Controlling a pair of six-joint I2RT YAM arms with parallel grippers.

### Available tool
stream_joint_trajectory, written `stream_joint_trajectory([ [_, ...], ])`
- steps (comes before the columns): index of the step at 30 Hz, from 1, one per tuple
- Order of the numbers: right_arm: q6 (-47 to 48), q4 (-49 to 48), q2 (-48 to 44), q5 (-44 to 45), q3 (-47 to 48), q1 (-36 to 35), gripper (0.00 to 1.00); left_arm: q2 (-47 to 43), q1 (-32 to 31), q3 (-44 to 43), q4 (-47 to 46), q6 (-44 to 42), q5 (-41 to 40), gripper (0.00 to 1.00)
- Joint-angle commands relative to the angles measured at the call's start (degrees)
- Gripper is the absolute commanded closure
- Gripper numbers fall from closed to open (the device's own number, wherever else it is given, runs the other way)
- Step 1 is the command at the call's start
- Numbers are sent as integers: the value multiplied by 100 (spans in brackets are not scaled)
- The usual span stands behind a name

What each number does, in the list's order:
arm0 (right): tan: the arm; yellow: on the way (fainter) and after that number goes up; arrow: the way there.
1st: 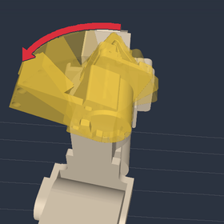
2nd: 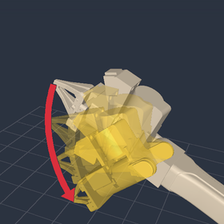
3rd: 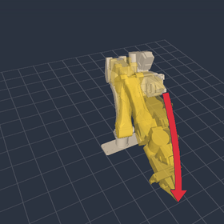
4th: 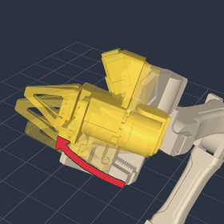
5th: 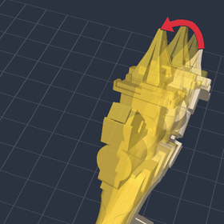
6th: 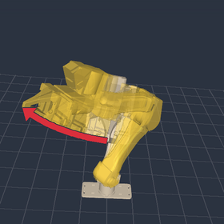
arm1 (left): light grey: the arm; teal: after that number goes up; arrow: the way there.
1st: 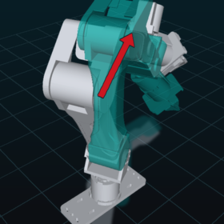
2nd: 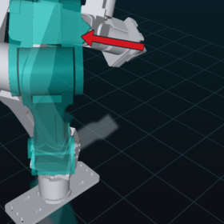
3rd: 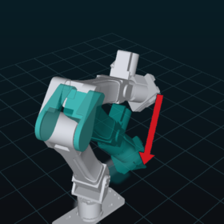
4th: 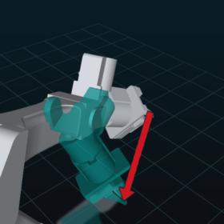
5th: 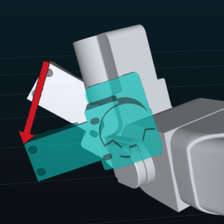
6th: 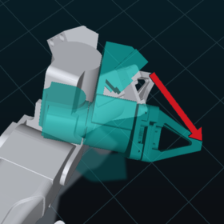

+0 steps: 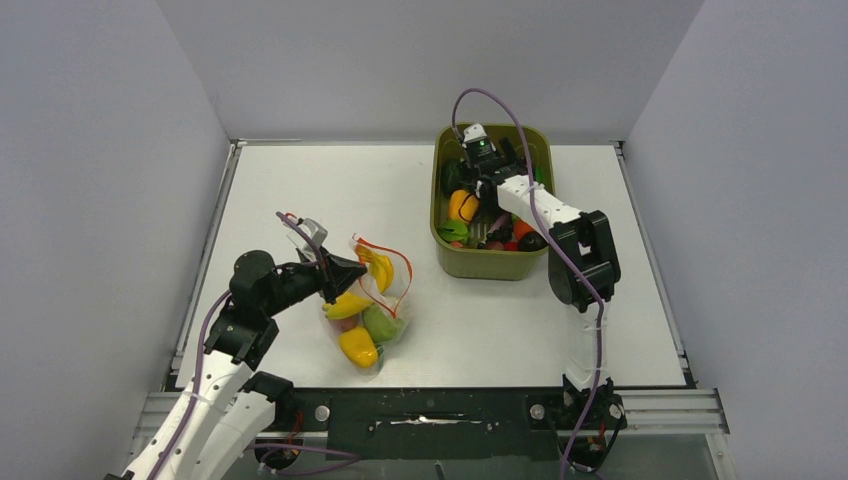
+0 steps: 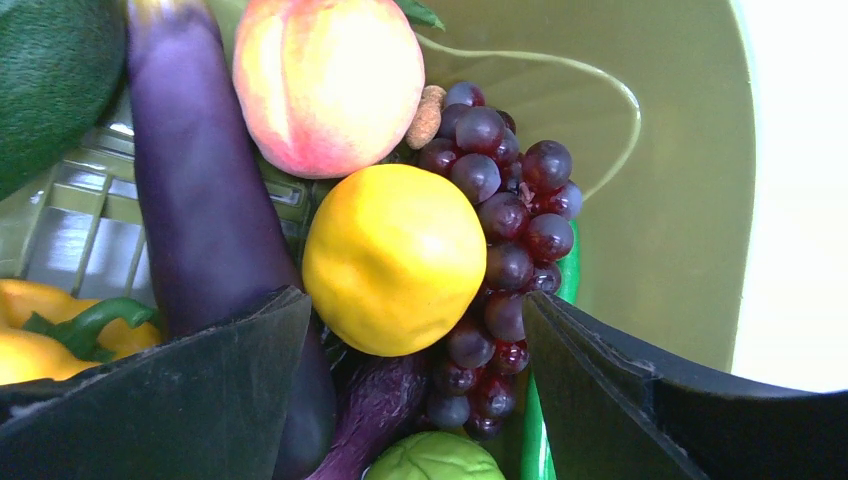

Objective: Place the food in the zip-top bag and seal the zipper
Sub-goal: Pick up the fake fruit from the bin.

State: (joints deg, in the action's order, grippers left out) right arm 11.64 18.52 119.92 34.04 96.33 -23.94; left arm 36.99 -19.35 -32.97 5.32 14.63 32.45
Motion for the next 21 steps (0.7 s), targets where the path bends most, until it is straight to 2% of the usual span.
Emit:
stream_joint_trajectory([
  [1, 181, -95, 115, 194, 237, 143, 19, -148, -46, -41, -593, 14, 186, 100],
  [6, 173, -46, 182, -411, 260, 245, 19, -133, -49, -44, -560, -41, 185, 100],
  [11, 198, 104, 386, -413, 488, 275, 22, -162, -59, -34, -573, -61, 160, 100],
  [16, 192, 244, 539, -537, 667, 331, 28, -168, -60, -29, -550, -74, 148, 100],
  [21, -35, 581, 744, -699, 941, 419, 24, -180, -57, -35, -534, -92, 110, 100],
])
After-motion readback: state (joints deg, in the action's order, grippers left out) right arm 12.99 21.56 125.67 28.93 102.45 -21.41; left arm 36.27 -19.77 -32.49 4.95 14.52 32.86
